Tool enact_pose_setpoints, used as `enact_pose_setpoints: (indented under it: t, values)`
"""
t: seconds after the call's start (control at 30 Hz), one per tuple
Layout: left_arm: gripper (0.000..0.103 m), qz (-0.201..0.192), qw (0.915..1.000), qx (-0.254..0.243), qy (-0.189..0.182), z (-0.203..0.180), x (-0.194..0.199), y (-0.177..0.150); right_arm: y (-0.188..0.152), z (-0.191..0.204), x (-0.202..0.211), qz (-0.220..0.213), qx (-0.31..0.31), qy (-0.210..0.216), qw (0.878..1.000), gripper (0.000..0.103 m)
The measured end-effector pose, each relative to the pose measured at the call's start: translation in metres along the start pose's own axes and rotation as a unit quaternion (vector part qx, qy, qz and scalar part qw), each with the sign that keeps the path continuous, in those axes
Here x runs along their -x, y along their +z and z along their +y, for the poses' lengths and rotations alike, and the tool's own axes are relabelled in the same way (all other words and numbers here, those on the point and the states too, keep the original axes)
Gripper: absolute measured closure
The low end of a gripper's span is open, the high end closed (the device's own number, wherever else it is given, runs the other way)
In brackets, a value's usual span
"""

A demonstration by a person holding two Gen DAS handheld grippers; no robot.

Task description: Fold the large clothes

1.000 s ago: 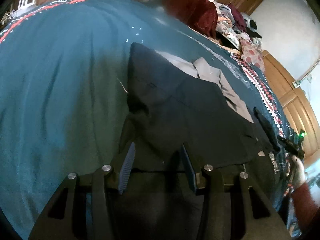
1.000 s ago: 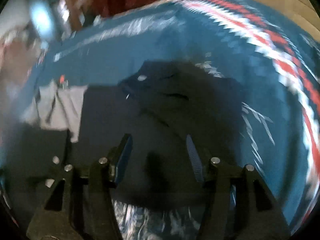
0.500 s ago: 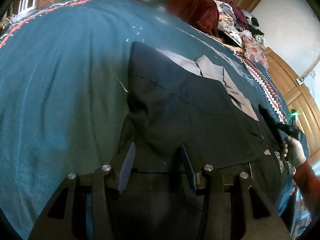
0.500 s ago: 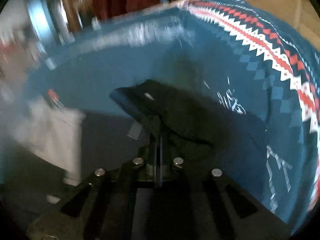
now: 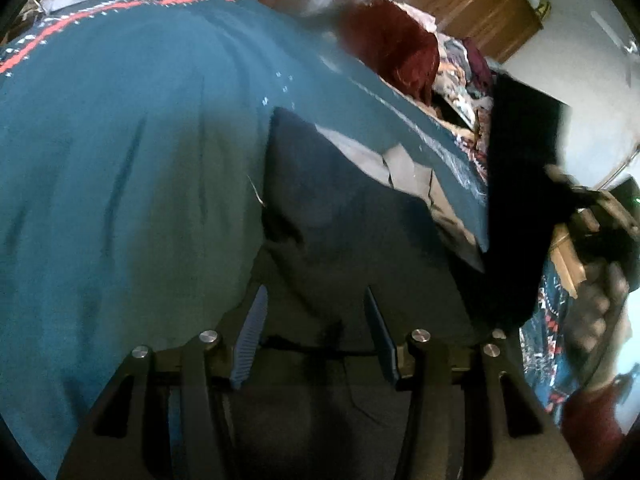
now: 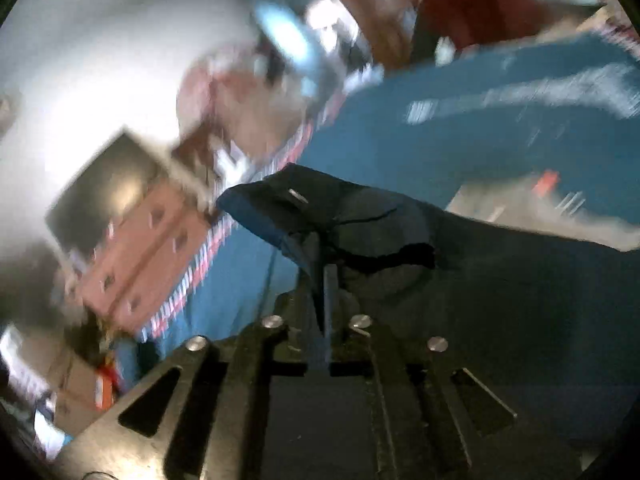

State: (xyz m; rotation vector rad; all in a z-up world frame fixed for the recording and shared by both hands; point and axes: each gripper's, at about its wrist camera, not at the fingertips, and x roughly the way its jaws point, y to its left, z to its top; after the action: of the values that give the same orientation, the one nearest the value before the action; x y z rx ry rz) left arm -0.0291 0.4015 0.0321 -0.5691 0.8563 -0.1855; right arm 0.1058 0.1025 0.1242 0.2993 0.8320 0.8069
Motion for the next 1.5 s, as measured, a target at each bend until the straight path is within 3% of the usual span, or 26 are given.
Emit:
enact_pose_setpoints:
  t: [0.1,0.17,0.23,0.3,0.4,0.47,0.53,0.63,0.67,0.7,0.77,0.87,1.0,1.03,1.07,1.1,1.17,1.23,1.27,1.33,1.4,1.5]
  values:
    - [0.049,0.002,0.9999,-0.006,0.008,0.006,0.013,-0.001,-0.035,0.006,-0.019,0.053,0.008,-0.020,0.998,0.088]
    - [0.048,0.004,0.9999,-0.008,0.011,0.012,0.021,-0.002,-0.046,-0.001,0.004,0.047,0.004,-0.019,0.999,0.084]
    - [0.048,0.007,0.9999,-0.006,0.013,0.015,0.027,-0.002,-0.052,-0.017,0.046,0.022,-0.003,-0.043,0.999,0.080]
    - [0.048,-0.001,0.9998,-0.012,0.014,0.014,0.036,-0.002,-0.055,-0.055,0.101,-0.013,-0.022,-0.113,0.993,0.066]
    - [0.047,-0.015,0.9997,-0.013,0.012,0.010,0.044,0.001,-0.073,-0.109,0.150,-0.031,-0.043,-0.240,0.969,0.045]
    - [0.046,-0.023,0.9995,-0.016,0.013,0.007,0.045,0.003,-0.085,-0.161,0.161,0.000,-0.103,-0.292,0.951,0.045]
    - [0.046,-0.021,0.9994,-0.023,0.014,-0.001,0.038,0.007,-0.099,-0.192,0.166,0.011,-0.155,-0.276,0.948,0.046]
    - [0.046,-0.016,0.9993,-0.030,0.014,-0.009,0.029,0.007,-0.110,-0.225,0.169,0.001,-0.222,-0.233,0.947,0.060]
    - [0.046,-0.014,0.9993,-0.034,0.012,-0.015,0.026,0.008,-0.112,-0.227,0.169,-0.003,-0.230,-0.229,0.946,0.077]
    - [0.046,-0.013,0.9991,-0.038,0.014,-0.019,0.026,0.009,-0.116,-0.235,0.173,-0.005,-0.238,-0.224,0.945,0.103]
    - [0.046,-0.013,0.9984,-0.051,0.019,-0.026,0.024,0.011,-0.124,-0.247,0.180,-0.004,-0.242,-0.225,0.944,0.103]
    - [0.046,-0.014,0.9961,-0.067,0.056,-0.030,0.023,0.017,-0.127,-0.262,0.189,-0.005,-0.250,-0.229,0.941,0.103]
    - [0.046,-0.006,0.9939,-0.080,0.076,-0.031,0.016,0.027,-0.122,-0.252,0.181,0.036,-0.201,-0.252,0.946,0.103]
    - [0.046,-0.001,0.9938,-0.083,0.074,-0.032,0.014,0.029,-0.119,-0.245,0.181,0.054,-0.182,-0.266,0.945,0.103]
    - [0.046,0.002,0.9939,-0.086,0.069,-0.035,0.012,0.031,-0.114,-0.230,0.190,0.053,-0.148,-0.308,0.938,0.103]
    - [0.046,0.004,0.9940,-0.087,0.066,-0.036,0.011,0.031,-0.110,-0.214,0.201,0.039,-0.122,-0.344,0.930,0.092]
    - [0.046,0.004,0.9947,-0.084,0.060,-0.036,0.010,0.030,-0.103,-0.179,0.225,-0.030,-0.106,-0.374,0.921,0.085]
    - [0.046,0.003,0.9957,-0.072,0.058,-0.033,0.007,0.027,-0.095,-0.153,0.215,-0.059,-0.095,-0.326,0.939,0.086]
    - [0.046,0.003,0.9966,-0.058,0.058,-0.026,0.004,0.025,-0.085,-0.134,0.183,-0.045,-0.075,-0.257,0.962,0.086]
    - [0.046,0.007,0.9974,-0.044,0.056,-0.021,0.000,0.019,-0.070,-0.107,0.123,-0.008,-0.044,-0.164,0.985,0.093]
    - [0.046,0.011,0.9976,-0.041,0.054,-0.021,0.000,0.012,-0.051,-0.076,0.056,0.030,0.002,-0.110,0.994,0.100]
    - [0.046,0.013,0.9972,-0.054,0.051,-0.023,0.011,0.004,-0.035,-0.061,-0.021,0.085,0.019,-0.084,0.993,0.101]
